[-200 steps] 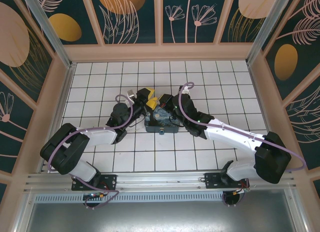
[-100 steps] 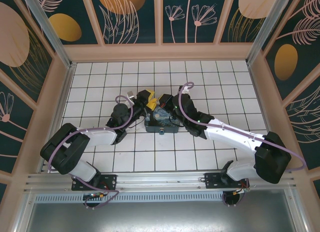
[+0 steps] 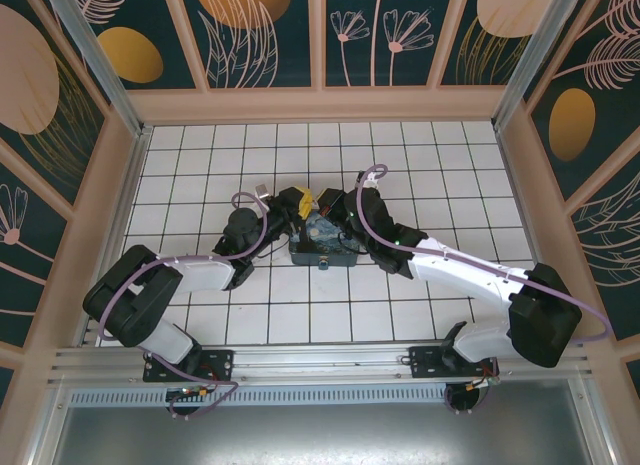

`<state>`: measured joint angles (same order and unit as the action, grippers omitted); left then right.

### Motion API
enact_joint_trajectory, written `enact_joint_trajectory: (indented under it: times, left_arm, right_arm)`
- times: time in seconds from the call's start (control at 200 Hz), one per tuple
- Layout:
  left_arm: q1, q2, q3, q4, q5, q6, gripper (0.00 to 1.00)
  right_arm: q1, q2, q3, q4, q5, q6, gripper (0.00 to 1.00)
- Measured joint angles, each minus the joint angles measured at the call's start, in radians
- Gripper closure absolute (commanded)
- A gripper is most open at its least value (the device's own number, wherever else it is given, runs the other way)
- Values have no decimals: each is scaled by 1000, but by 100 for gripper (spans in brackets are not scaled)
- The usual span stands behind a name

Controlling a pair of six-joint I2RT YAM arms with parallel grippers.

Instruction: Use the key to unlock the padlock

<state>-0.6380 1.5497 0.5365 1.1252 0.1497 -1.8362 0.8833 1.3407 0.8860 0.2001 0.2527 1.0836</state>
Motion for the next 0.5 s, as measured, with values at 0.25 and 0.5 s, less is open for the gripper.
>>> enact_joint_trajectory:
  times: [0.25,0.5]
  left_arm:
    - [0,7,-2,0,2,2,100]
    - [0,11,-2,-1,3,4,100]
  right_arm:
    - [0,4,5,6,-11,0,100]
    - [-1,4,5,6,-11,0,92]
